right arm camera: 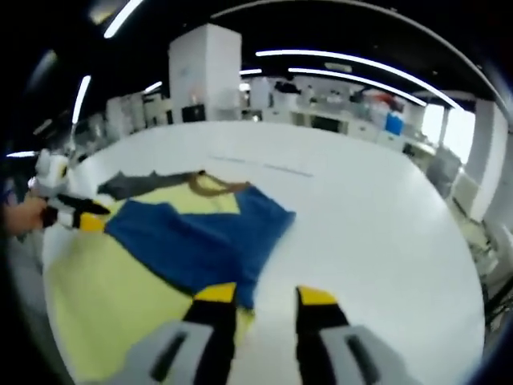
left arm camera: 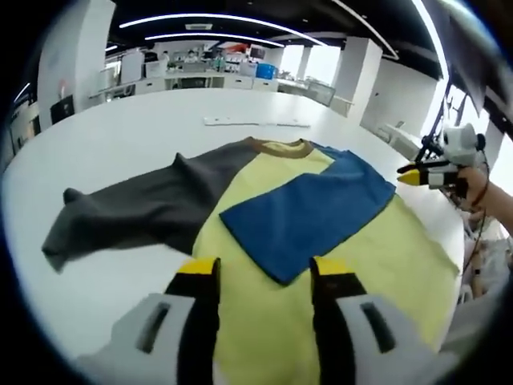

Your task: Fold the garment on the visible template until the final outline fits inside the template.

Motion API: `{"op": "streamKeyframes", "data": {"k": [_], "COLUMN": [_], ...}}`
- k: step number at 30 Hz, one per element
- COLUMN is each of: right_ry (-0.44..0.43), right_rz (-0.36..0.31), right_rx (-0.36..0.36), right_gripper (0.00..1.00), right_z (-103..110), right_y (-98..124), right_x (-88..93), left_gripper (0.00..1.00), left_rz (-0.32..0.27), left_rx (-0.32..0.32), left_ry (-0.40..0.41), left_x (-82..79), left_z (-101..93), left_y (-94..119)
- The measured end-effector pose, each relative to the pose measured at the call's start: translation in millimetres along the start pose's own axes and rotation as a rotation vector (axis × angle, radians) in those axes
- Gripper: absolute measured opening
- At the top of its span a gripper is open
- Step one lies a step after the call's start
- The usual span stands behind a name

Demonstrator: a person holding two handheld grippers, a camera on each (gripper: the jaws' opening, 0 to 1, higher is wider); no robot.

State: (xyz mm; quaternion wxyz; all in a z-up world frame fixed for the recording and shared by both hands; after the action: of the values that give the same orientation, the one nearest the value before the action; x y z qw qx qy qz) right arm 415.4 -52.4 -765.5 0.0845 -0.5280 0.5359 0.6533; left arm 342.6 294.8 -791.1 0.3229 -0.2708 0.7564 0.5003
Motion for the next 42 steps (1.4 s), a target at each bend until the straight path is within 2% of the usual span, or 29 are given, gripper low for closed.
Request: {"op": "streamKeyframes", "data": {"k": [8,9,17,22,29,34,36,40,42], "right_ry": [0.032,0.033,0.061,0.083,0.091,0.102,0.102,0.084,0.09], "right_rz": [-0.032,-0.035,-0.014,0.019,0.066,0.081,0.084,0.088,0.09], "right_rx": [-0.038,-0.047,-0.073,-0.083,-0.082,-0.071,-0.07,-0.076,-0.067], "right_gripper": [0.23,0.22,0.2,0.18,0.15,0.12,0.1,0.01,0.0], "right_z": [-1,-4,-11,-17,-24,-18,-22,-17,-19], "right_y": [-23,-31,-62,-84,-107,-109,-111,-111,-112], "right_x": [-24.0,-28.5,-41.8,-45.5,-40.3,-39.4,-40.0,-39.8,-40.2], "left_gripper": [0.38,0.37,0.3,0.27,0.24,0.21,0.19,0.17,0.15], "left_rz": [-0.04,-0.047,-0.067,-0.049,-0.031,-0.024,-0.026,-0.025,-0.021], "left_rx": [0.007,0.005,-0.001,-0.009,-0.017,-0.019,-0.022,-0.025,-0.034], "left_ry": [-0.027,-0.031,-0.042,-0.03,-0.036,-0.038,-0.051,-0.055,-0.067], "left_x": [-13.5,-16.4,-24.7,-22.2,-19.0,-18.7,-19.0,-19.8,-20.1], "left_z": [-0.8,0.8,4.7,7.3,13.4,12.2,15.2,14.8,15.6], "left_y": [-5,-6,-17,-25,-33,-34,-35,-35,-35]}}
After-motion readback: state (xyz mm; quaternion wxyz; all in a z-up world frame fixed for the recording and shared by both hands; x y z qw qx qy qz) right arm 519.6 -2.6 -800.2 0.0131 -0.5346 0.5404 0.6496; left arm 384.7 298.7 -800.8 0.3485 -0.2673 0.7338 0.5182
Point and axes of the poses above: the point that each gripper's makers call its tool centre point, and the gripper's own axes: y roughly backward along the fingers, z roughly to its left, x roughly out of its underside, the point moved 6 cm from there along y, roughly backward along the fingers, and after that the axes turned 8 degrees about y, right-handed, at the moved point
